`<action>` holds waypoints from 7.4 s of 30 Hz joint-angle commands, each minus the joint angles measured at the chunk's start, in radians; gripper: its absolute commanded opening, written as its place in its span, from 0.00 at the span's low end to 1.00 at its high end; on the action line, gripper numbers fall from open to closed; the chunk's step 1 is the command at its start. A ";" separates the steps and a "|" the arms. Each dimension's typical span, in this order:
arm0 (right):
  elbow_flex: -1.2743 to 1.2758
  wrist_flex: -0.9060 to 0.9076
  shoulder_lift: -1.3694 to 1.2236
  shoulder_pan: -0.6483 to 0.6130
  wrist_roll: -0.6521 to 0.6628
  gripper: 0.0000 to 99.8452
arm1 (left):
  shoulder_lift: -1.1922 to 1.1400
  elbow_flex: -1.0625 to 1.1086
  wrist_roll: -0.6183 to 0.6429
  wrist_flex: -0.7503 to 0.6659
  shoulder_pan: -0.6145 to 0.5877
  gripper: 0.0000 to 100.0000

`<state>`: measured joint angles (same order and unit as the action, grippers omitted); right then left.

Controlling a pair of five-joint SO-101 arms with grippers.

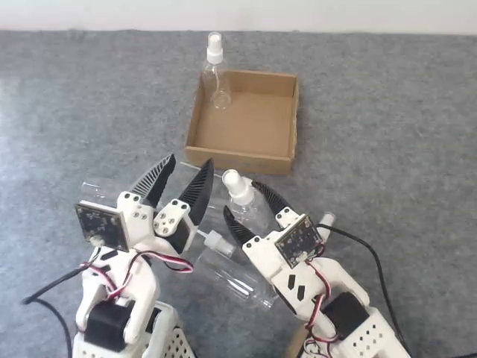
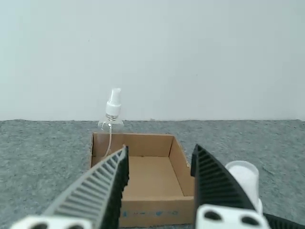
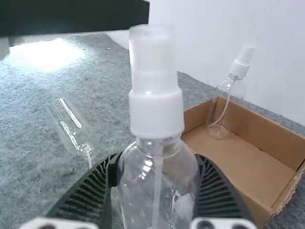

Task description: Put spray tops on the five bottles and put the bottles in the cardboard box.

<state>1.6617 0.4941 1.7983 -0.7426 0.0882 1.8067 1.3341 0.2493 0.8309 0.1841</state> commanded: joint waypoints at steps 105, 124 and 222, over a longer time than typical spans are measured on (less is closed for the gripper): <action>0.021 0.081 0.016 0.090 -0.009 0.09 | 0.017 0.019 -0.287 0.071 -0.292 0.15; 0.021 0.071 0.016 0.156 -0.009 0.06 | 0.018 0.222 -0.287 0.072 -0.414 0.15; -1.034 -0.077 -1.242 0.157 0.040 0.03 | 0.017 0.252 -0.295 0.069 -0.413 0.15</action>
<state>0.7242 0.4404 0.5570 -0.5907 0.1174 1.8067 1.5965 -0.0407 0.9030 -0.2256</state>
